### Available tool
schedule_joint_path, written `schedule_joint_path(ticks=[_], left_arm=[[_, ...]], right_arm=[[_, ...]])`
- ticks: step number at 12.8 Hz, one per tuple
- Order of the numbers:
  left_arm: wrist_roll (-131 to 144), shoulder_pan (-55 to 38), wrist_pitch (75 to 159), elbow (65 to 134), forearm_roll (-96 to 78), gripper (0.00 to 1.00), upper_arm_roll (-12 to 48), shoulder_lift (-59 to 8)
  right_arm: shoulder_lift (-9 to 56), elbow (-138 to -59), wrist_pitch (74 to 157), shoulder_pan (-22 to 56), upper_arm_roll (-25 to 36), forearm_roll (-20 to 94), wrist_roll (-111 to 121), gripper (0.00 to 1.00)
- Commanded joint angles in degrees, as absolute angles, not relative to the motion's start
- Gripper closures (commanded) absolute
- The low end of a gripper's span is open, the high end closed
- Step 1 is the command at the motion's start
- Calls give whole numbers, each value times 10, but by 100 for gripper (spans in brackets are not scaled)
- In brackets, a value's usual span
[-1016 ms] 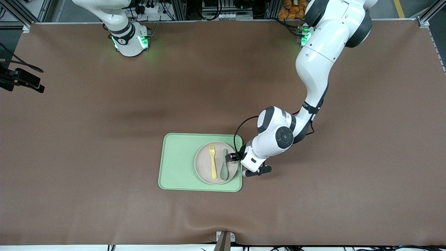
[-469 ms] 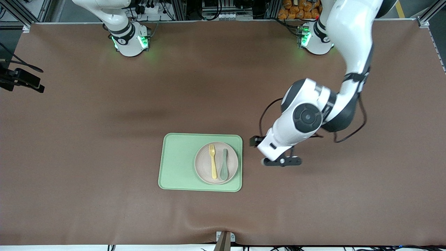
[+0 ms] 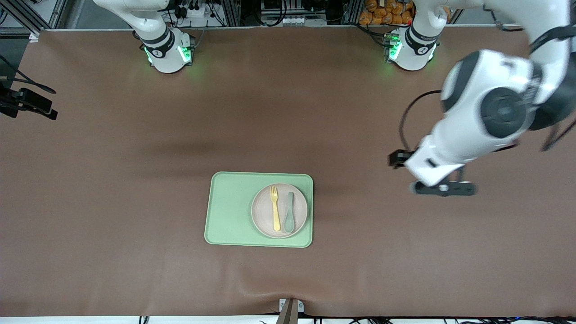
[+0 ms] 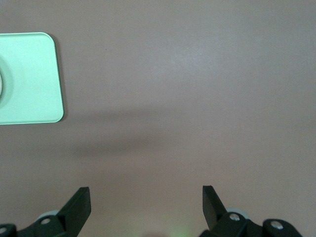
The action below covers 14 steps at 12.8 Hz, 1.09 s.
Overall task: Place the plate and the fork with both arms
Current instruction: 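Withdraw the left gripper from the plate toward its side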
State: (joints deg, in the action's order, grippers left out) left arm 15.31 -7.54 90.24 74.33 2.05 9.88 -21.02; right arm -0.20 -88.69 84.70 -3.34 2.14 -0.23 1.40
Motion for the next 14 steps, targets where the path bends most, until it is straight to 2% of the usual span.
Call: schedule_joint_path(ticks=[1, 3, 7, 9, 14], left_arm=[[128, -12, 908, 835, -3, 0, 114, -107], [109, 14, 922, 882, -18, 0, 114, -50], [105, 31, 918, 882, -22, 0, 113, -35], [105, 31, 914, 884, -23, 0, 113, -20], [106, 32, 916, 885, -25, 0, 113, -20]], right_arm=[[2, -877, 840, -47, 14, 8, 22, 0], [2, -876, 841, -43, 13, 9, 22, 0], [24, -872, 857, -44, 13, 40, 36, 0], [67, -872, 905, -25, 10, 71, 65, 0], [163, -809, 937, 59, 11, 98, 42, 0]])
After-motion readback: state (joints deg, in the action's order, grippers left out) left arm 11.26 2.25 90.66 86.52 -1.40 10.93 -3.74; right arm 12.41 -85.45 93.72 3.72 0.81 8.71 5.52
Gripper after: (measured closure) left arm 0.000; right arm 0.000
